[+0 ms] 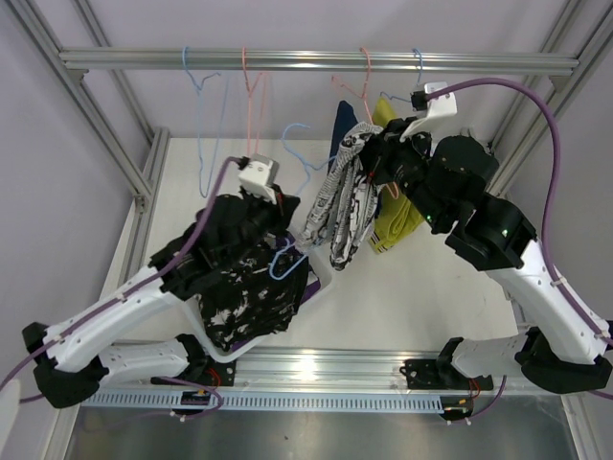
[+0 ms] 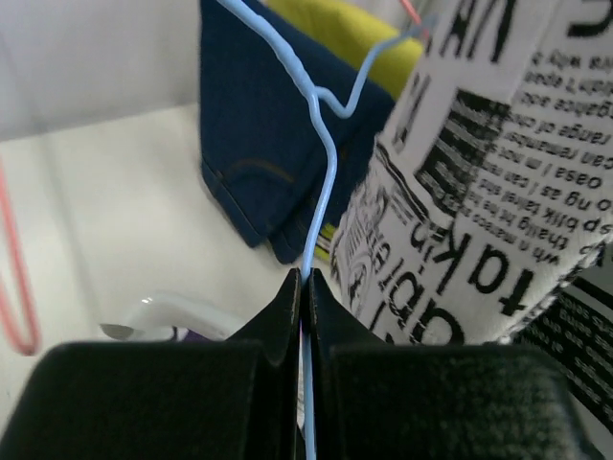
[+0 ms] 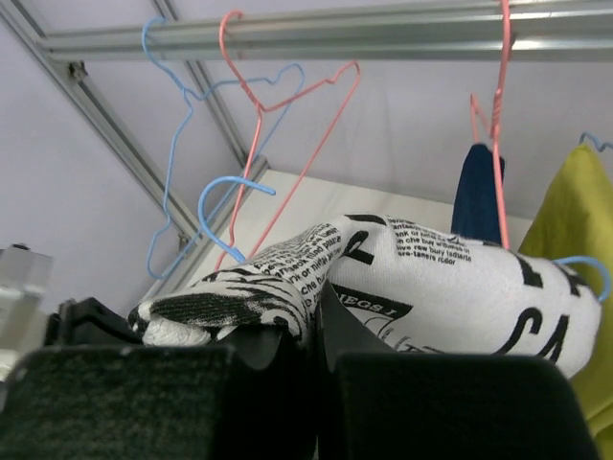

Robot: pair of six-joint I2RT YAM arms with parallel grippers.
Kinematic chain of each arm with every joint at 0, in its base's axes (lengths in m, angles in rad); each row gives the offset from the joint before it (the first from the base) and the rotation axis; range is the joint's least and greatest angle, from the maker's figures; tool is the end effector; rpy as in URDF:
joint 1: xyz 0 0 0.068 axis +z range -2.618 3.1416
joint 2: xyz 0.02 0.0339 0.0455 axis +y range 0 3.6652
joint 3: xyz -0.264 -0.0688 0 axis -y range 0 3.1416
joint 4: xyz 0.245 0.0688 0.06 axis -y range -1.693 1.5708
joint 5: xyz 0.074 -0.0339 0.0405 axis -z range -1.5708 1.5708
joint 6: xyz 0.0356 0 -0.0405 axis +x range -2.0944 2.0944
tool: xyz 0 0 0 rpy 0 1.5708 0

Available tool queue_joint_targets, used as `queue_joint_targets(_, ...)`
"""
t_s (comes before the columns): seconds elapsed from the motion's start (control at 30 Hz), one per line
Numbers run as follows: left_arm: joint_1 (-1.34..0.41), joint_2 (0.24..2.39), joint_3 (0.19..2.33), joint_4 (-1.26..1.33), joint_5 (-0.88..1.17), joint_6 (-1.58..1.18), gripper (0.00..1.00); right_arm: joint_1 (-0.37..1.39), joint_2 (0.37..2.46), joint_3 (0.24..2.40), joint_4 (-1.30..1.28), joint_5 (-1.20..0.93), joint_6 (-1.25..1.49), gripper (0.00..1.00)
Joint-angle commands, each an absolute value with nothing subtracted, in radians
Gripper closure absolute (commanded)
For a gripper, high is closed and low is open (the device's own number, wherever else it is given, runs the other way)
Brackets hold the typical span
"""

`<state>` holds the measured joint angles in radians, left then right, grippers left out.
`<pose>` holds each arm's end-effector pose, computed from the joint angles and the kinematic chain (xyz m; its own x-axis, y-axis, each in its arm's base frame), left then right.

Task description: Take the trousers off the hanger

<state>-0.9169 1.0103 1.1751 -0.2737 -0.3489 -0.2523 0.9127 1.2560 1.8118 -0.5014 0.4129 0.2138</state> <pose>0.1425 -0.1659 0.4248 -0.1986 -0.1265 -0.9719 0.5056 0.8363 -0.2122 0.1466 0.1662 0.5506 -0.0693 0.2282 -0.9712 -0.4757 0.8481 0.2332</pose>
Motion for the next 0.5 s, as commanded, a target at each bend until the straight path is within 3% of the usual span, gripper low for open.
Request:
queue_joint_targets(0.0, -1.005, 1.064, 1.224, -0.293, -0.428, -0.221, 0.99, 0.917, 1.230, 1.858, -0.434, 0.382, 0.219, 1.00)
queue_joint_targets(0.47, -1.086, 1.034, 1.074, -0.367, -0.592, -0.268, 1.00, 0.917, 1.169, 1.884, -0.474, 0.353, 0.219, 1.00)
